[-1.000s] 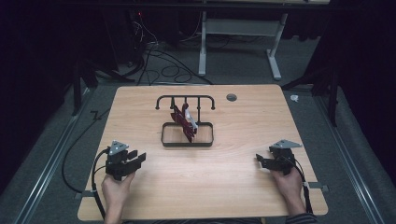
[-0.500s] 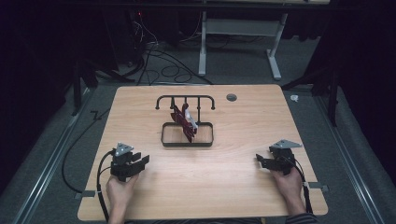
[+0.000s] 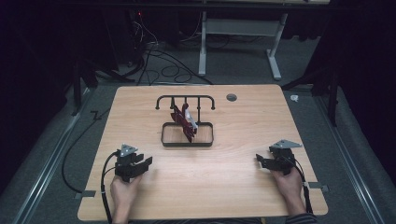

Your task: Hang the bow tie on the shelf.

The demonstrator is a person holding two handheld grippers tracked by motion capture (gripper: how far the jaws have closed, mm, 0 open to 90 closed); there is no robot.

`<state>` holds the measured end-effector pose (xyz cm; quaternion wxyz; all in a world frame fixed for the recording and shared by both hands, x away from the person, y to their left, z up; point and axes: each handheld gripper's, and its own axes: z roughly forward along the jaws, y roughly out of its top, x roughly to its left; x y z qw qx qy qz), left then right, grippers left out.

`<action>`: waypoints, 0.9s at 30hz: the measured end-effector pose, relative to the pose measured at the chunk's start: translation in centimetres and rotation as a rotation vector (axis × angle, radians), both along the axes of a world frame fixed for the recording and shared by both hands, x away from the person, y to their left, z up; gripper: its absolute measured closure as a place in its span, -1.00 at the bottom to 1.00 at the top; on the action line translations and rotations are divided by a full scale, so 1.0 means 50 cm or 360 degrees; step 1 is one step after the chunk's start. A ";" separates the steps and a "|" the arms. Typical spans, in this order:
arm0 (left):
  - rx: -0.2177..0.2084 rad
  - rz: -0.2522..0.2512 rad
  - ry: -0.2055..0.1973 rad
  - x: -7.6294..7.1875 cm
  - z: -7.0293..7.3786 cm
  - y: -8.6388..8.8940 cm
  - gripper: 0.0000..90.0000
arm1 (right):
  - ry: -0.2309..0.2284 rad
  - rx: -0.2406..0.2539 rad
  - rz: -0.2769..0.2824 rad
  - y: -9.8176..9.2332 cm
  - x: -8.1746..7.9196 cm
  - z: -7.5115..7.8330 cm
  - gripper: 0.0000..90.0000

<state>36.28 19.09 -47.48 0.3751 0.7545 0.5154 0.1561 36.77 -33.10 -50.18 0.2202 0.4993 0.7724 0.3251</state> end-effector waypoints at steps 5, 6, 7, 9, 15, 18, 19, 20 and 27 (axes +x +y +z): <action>0.0022 0.0000 0.0008 0.001 -0.009 -0.006 0.24 | 0.0000 0.0000 0.0000 0.000 0.000 0.000 -0.31; 0.0022 0.0000 0.0008 0.001 -0.009 -0.006 0.24 | 0.0000 0.0000 0.0000 0.000 0.000 0.000 -0.31; 0.0020 0.0000 0.0011 0.001 -0.011 -0.006 0.24 | 0.0000 0.0000 0.0000 0.000 0.000 0.000 -0.31; 0.0018 -0.0004 0.0024 0.003 -0.018 -0.010 0.21 | 0.0000 0.0000 0.0000 0.000 0.000 0.000 -0.31; 0.0029 -0.0018 0.0016 0.004 -0.022 -0.021 0.18 | 0.0000 -0.0001 0.0000 0.000 0.000 0.000 -0.31; 0.0036 -0.0020 0.0017 0.005 -0.023 -0.023 0.17 | 0.0000 -0.0001 0.0000 0.000 0.000 0.000 -0.31; 0.0039 -0.0019 0.0016 0.006 -0.025 -0.024 0.17 | 0.0000 -0.0001 0.0000 0.000 0.000 0.000 -0.31; 0.0046 -0.0019 0.0016 0.007 -0.026 -0.026 0.16 | 0.0000 0.0000 0.0000 0.000 0.000 0.000 -0.31; 0.0069 -0.0023 0.0016 0.015 -0.037 -0.039 0.13 | -0.0001 0.0000 0.0000 0.000 0.000 0.000 -0.31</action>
